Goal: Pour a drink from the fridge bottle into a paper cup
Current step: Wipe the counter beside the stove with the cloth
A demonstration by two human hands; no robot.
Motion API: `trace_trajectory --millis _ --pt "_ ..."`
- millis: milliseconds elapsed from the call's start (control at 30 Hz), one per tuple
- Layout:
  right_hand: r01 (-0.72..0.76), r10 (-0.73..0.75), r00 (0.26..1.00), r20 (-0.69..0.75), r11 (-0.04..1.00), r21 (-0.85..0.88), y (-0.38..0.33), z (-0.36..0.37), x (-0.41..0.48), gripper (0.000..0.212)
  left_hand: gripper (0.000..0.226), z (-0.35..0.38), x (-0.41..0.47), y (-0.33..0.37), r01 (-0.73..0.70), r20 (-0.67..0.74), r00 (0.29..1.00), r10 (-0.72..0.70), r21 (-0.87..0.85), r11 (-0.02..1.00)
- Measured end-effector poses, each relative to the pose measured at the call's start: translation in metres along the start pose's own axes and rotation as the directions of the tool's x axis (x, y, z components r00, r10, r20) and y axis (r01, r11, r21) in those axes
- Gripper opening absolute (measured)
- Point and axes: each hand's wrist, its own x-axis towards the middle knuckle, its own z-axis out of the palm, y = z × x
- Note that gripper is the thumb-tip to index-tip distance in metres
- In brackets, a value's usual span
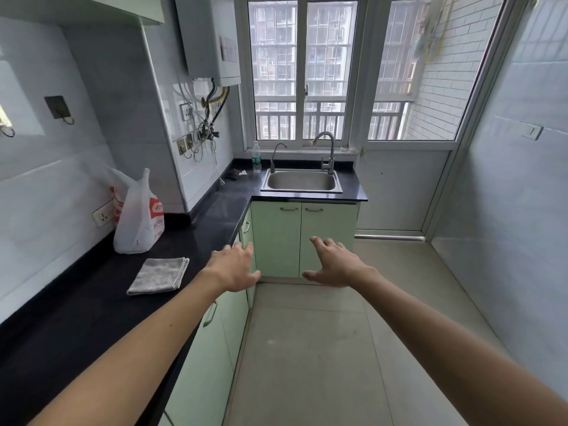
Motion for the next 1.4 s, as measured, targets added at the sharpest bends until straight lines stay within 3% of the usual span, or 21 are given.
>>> trace_trajectory --millis 333,833,1400 --pt "-0.034 0.033 0.999 0.033 0.999 0.014 0.004 0.006 0.118 0.093 0.068 0.004 0.114 -0.037 -0.018 0.011 1.0 0.018 -0.027 0.999" --pt "0.024 -0.024 0.999 0.048 1.0 -0.003 -0.047 -0.007 0.299 0.093 0.071 -0.013 0.255 -0.149 0.037 -0.013 0.999 -0.038 -0.053 0.998" --pt "0.336 -0.332 0.936 0.115 0.942 -0.012 -0.14 0.024 0.483 0.094 0.068 0.004 0.32 -0.289 0.334 -0.011 0.941 -0.339 -0.144 0.932"
